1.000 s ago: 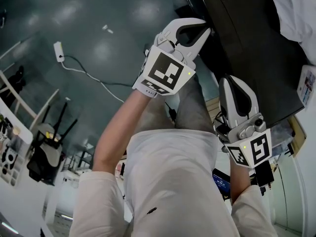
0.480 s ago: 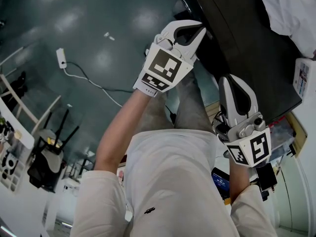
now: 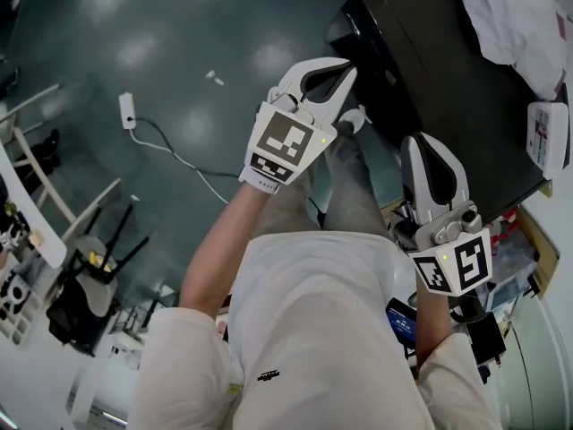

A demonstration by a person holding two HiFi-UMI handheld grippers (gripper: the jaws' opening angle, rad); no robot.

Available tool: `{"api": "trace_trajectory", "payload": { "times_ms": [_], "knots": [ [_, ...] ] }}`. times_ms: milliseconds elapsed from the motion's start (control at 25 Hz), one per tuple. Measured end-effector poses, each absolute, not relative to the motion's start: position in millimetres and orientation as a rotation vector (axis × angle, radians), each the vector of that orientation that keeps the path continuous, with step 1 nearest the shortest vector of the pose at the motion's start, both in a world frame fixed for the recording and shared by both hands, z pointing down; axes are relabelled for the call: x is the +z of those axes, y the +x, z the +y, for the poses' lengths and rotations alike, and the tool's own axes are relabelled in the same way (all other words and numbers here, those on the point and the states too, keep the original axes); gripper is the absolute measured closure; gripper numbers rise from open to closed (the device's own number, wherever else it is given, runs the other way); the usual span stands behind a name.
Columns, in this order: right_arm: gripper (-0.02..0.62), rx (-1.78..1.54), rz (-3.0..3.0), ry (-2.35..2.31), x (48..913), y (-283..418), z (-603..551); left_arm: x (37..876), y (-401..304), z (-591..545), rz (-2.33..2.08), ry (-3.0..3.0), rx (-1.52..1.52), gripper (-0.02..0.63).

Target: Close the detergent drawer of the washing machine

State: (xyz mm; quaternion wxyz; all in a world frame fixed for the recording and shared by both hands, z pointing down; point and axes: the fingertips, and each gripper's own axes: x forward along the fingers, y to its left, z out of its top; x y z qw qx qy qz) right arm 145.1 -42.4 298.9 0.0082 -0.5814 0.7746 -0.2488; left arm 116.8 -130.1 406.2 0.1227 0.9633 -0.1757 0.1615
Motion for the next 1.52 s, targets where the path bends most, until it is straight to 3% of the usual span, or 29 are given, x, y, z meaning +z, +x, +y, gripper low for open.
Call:
{"api": "trace_trajectory", "payload": {
  "times_ms": [1520],
  "knots": [
    [0.594, -0.269, 2.595, -1.968, 187, 127, -17, 195, -63, -82, -1.022, 2.671, 0.081, 0.589]
  ]
}}
